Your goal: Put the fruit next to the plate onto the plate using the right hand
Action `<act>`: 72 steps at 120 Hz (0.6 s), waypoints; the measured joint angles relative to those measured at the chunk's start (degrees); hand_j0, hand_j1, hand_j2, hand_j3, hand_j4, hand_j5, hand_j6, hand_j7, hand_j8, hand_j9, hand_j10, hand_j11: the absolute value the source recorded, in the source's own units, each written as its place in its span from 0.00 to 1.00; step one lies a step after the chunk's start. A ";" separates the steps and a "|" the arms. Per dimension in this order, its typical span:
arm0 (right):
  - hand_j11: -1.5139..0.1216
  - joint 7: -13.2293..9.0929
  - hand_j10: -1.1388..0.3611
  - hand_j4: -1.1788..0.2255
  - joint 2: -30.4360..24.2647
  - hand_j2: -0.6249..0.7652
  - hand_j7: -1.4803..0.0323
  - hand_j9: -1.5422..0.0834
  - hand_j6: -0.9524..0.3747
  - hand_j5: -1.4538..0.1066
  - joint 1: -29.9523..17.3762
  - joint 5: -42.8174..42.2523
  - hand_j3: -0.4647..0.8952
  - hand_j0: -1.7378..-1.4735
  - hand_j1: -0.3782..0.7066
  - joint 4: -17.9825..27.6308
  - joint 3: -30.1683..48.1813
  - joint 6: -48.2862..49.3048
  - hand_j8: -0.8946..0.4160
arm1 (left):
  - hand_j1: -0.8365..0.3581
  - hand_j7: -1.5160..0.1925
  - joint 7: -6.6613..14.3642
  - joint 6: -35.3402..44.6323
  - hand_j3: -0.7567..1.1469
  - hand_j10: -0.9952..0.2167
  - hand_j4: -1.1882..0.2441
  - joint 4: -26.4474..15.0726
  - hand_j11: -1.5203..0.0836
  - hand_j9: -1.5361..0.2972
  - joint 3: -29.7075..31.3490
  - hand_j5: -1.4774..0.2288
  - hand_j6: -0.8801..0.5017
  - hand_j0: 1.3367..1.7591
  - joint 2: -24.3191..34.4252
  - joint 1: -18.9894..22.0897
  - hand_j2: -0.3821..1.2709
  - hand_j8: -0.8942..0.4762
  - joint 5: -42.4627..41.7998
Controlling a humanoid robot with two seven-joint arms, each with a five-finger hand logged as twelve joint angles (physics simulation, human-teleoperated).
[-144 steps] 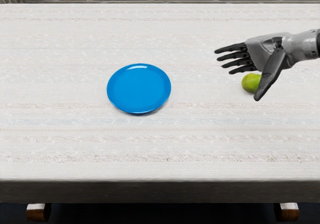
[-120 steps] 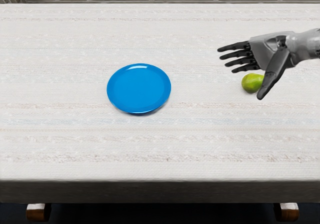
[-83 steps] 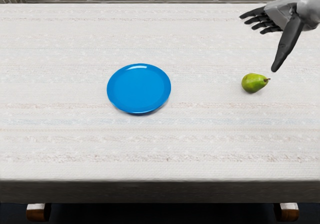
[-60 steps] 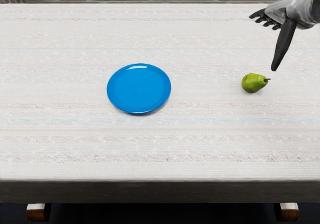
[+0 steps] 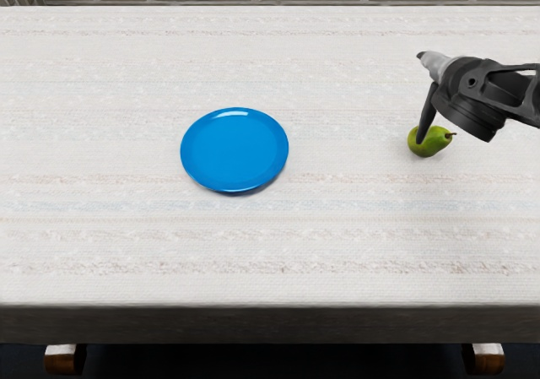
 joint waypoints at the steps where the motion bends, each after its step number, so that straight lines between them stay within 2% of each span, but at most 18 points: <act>1: 0.93 0.00 0.76 0.84 0.24 0.45 0.98 0.95 0.71 0.93 -0.29 -0.04 0.34 0.30 0.03 -0.41 0.00 -0.06 0.68 | 0.99 0.89 0.00 0.00 0.40 0.82 0.83 0.00 0.95 0.84 0.00 0.87 0.64 0.76 0.00 0.00 0.23 0.65 0.00; 35: 0.93 0.00 0.76 0.84 7.39 0.45 0.98 0.95 0.72 0.93 -7.45 -1.31 0.34 0.30 0.03 -13.13 -0.42 -0.54 0.68 | 0.99 0.89 0.02 0.00 0.40 0.82 0.83 0.00 0.95 0.84 0.00 0.87 0.64 0.76 0.00 -0.02 0.23 0.65 0.00; 72: 0.93 0.00 0.76 0.84 8.67 0.45 0.98 0.95 0.72 0.93 -10.82 -2.15 0.34 0.30 0.03 -15.76 -0.43 -0.21 0.68 | 0.99 0.89 0.02 0.00 0.40 0.82 0.83 0.00 0.95 0.84 0.00 0.87 0.64 0.76 0.00 -0.01 0.23 0.65 0.00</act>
